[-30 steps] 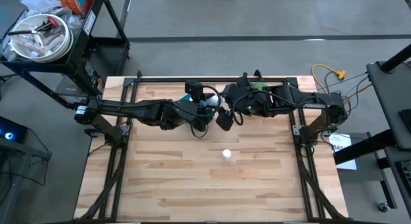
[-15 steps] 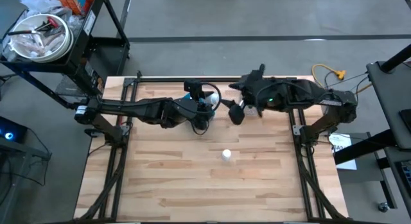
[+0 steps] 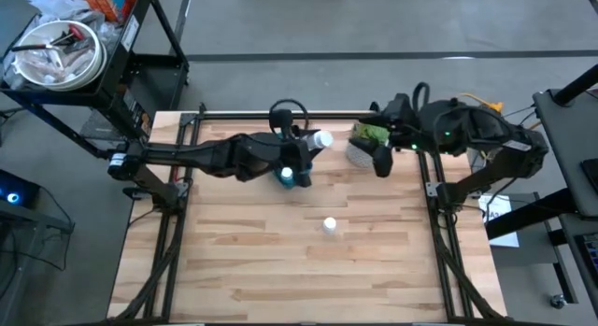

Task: Pick and place pill bottles into a basket
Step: Put the white pill bottle into the dark blue bin

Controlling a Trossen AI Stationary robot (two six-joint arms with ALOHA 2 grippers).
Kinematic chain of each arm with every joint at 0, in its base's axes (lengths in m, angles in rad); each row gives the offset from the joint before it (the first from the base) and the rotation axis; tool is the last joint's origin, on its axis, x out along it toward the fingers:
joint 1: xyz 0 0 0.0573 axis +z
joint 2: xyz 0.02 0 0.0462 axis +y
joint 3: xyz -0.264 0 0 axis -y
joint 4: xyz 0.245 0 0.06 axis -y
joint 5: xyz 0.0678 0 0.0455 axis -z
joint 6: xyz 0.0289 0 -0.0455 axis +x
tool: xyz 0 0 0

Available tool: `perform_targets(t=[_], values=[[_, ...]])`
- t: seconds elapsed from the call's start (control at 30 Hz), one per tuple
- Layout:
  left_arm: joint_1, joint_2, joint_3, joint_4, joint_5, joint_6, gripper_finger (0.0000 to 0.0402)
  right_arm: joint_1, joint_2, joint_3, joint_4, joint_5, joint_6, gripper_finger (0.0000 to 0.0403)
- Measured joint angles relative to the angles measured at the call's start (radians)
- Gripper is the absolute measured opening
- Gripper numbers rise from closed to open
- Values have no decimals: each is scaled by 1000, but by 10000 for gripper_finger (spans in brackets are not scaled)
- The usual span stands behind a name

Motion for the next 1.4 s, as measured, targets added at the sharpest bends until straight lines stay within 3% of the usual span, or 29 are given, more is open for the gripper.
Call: perform_targets(t=[0.13,0.37,0.57,0.73,0.9,1.03,1.23,1.4], values=[[3,-2,0,111,53,-55,166,27,-80,-128,77,4,30,276],[25,-4,0,235,126,-245,166,99,-218,-376,460,21,-32,267],[33,-5,0,348,147,-433,166,129,-263,-495,547,57,-43,265],[39,-5,0,454,138,-586,166,166,-246,-532,614,190,-170,259],[56,-3,-2,516,96,-766,166,204,-193,-533,689,418,-491,249],[78,9,-5,579,94,-927,166,196,-141,-527,814,529,-678,247],[98,37,-8,701,82,-1123,166,169,-106,-534,978,546,-757,248],[98,76,-9,833,68,-1138,166,163,-98,-542,1085,533,-825,256]])
